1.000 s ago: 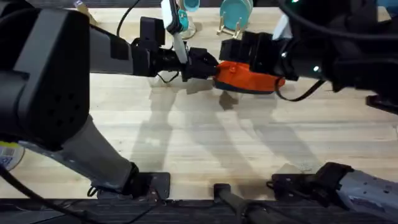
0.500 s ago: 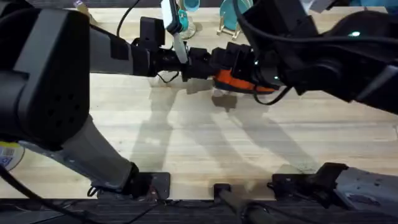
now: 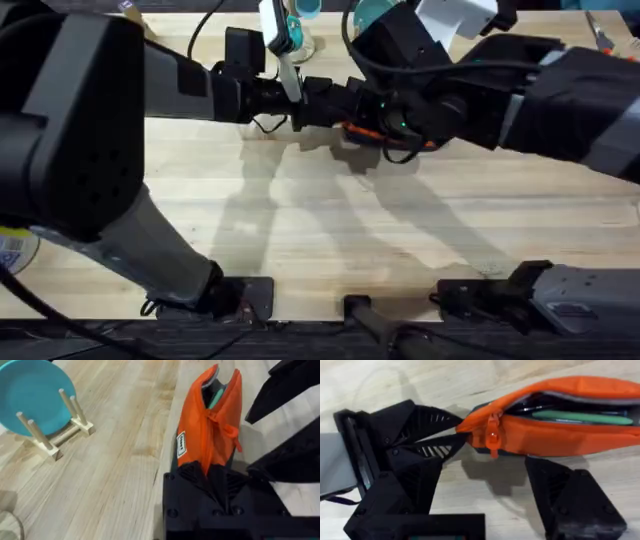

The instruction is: Unzip the bag, pick up the pens from the table one at a time and place them inside, then zip the bag closed.

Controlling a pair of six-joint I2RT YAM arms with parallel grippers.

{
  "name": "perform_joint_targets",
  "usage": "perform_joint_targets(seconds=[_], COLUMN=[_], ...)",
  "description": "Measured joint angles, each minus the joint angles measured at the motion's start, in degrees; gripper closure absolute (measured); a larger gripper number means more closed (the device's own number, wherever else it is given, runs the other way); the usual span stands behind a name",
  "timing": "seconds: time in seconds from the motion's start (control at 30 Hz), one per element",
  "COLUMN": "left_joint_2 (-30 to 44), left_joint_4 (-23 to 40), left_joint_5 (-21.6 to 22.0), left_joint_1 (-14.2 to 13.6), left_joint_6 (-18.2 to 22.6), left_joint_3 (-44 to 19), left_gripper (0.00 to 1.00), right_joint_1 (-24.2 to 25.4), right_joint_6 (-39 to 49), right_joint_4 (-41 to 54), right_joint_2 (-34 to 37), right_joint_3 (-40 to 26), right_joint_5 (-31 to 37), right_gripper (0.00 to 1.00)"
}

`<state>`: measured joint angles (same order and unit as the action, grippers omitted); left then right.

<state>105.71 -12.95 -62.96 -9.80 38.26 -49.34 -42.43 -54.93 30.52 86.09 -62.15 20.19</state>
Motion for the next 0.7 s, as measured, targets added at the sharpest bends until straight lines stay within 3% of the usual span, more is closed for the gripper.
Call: perform_joint_targets(seconds=[0.23, 0.47, 0.7], left_joint_2=[0.0, 0.0, 0.0], left_joint_4=[0.1, 0.1, 0.1], left_joint_5=[-0.2, -0.2, -0.2], left_joint_1=[0.0, 0.0, 0.0], left_joint_6=[-0.1, -0.1, -0.1], left_joint_3=[0.0, 0.0, 0.0], left_gripper=[0.96, 0.96, 0.96], right_joint_1=[2.8, 5.0, 5.2], right_joint_6=[-0.2, -0.2, -0.4], right_joint_4=[-0.4, -0.5, -0.5], right_joint_2=[1.9, 2.0, 2.0], right_joint_3=[0.0, 0.0, 0.0], right_joint_5=[0.0, -0.1, 0.0], right_gripper=[0.011, 0.104, 0.347])
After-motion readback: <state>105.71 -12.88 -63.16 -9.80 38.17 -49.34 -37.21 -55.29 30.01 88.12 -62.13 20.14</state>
